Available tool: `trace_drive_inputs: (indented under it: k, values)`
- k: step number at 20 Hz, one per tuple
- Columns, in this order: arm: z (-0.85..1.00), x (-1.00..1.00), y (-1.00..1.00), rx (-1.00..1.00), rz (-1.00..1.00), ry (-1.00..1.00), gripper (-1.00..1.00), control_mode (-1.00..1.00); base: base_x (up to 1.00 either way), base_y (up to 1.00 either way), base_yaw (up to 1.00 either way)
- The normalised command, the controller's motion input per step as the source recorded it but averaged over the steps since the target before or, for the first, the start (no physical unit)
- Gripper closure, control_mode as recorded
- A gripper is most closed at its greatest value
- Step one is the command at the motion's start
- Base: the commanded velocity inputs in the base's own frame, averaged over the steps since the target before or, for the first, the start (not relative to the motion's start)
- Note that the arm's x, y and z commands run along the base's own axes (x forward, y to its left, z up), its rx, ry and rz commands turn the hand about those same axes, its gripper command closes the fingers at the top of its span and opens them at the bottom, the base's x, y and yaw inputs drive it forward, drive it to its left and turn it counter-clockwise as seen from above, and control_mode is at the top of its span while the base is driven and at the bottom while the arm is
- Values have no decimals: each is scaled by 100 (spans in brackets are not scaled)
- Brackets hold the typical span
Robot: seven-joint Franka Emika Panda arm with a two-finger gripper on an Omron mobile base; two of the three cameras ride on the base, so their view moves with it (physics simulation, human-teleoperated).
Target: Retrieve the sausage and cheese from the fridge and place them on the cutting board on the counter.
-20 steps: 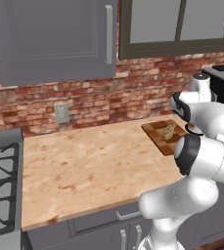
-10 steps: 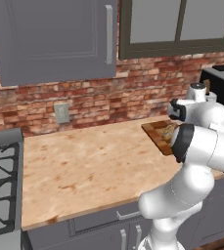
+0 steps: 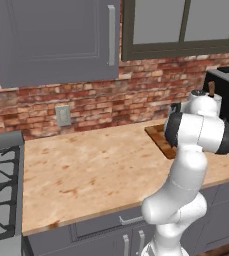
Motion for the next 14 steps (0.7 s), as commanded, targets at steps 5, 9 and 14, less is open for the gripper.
trace_drive_inputs:
  k: [5,9,14]
  values:
    - [-26,32,-28,1,-3,0,100,-100,0,0,0]
    - [-27,-1,-13,0,0,0,-100,-100,0,0,0]
    - [-15,-11,0,0,0,-2,-100,-100,0,0,0]
